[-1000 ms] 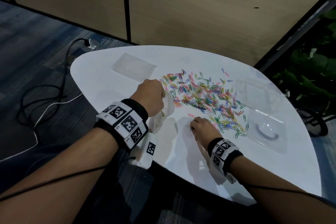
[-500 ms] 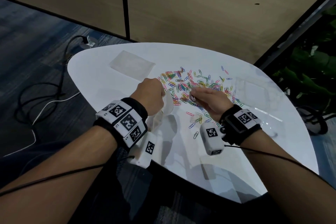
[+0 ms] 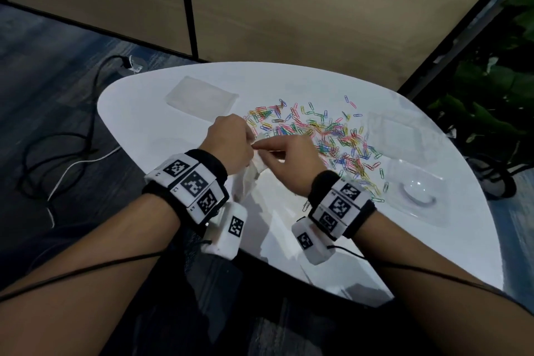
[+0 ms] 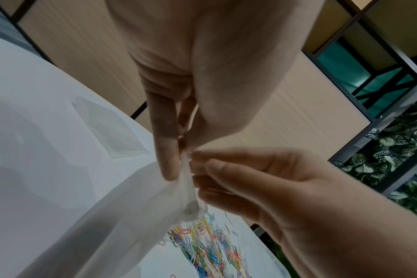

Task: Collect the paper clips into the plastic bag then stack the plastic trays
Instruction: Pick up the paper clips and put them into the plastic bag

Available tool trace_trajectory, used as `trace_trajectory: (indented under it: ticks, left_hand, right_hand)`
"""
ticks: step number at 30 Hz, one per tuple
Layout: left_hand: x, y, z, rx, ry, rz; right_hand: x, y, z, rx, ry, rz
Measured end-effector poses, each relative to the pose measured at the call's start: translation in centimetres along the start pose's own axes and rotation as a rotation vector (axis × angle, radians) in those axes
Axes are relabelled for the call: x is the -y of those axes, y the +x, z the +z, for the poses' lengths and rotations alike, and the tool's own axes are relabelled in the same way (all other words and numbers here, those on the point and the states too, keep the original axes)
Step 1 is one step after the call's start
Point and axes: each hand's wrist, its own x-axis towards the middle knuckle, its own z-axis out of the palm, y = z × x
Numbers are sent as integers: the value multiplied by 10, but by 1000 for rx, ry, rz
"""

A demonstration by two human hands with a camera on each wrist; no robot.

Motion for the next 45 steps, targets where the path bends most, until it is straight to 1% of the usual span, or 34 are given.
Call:
trace_trajectory:
  ticks: [2,3,4,5,7,9,10,11,13,15,18,20,22,24,26,28,30,31,33,35,37,40,42,44,45]
  left_hand:
    - [3,1,-3,-6,-5,-6]
    - [4,1,-5,-4,-3,-7]
    - [5,1,-6,-2,3,-8]
    - [6,1,-7,-1,11,-8]
    - [9,1,-10,1,33,-4]
    - [10,1,-13,1,53,-2]
    - [11,1,-14,5,64,-4]
    - [11,1,-16,11,75,-9]
    - [11,1,-18,18,95,-5]
    - [9,1,-17,22,113,6]
    - [5,-1,-12,29,123,17]
    - [3,-2,-9,32,124,28]
    - [3,-3,-6,39,126,33]
    - [3,-3,-6,43,133,31]
    - [4,-3,-7,37,133,29]
    - [4,-2,-8,30,132,33]
    - [3,-2,-7,31,137,37]
    - [2,-2,-6,36,140,38]
    - [0,-2,-4,44,143,42]
    - [-1,-2,-3,49,141,43]
    - [-2,-2,-3,53,136,43]
    - [-4,-4,-3,56,131,46]
    - [-5,-4,-3,61,125,44]
    - [-7,-5,-2,63,123,46]
    - [-7,-6,-1,68,118,51]
  right_hand:
    - [-14,7,-14,-79,49,70]
    - [-27,11,-20,-73,-8,116]
    - [-41,14,-25,-18,-122,151]
    - [-57,15,-27,75,-274,165]
    - [-84,9,-20,334,-529,146]
    - [-102,-9,-4,586,-670,116]
    - [-109,-22,5,660,-713,102]
    - [-114,-36,13,690,-751,84]
    - [-122,-64,23,676,-831,56]
    - [-129,-84,23,637,-878,55]
    - [-142,-90,6,529,-944,87]
    - [-154,-82,-8,471,-1000,150]
    - [-164,-74,-19,454,-1013,279]
    - [-171,-66,-22,445,-937,411]
    - [-176,-59,-21,426,-860,457]
    - [-177,-51,-18,364,-844,401]
    - [-173,-42,-18,268,-865,287]
    - [-171,-38,-19,248,-874,253]
    - [-166,-31,-23,232,-858,254]
    - [-161,-26,-31,167,-766,340]
    - [-154,-20,-43,55,-593,474]
    - [-142,-11,-65,-85,-280,610]
    - [-129,-4,-76,-169,3,644]
    - [-109,-1,-80,-236,394,631]
    - [-95,-1,-79,-242,593,609]
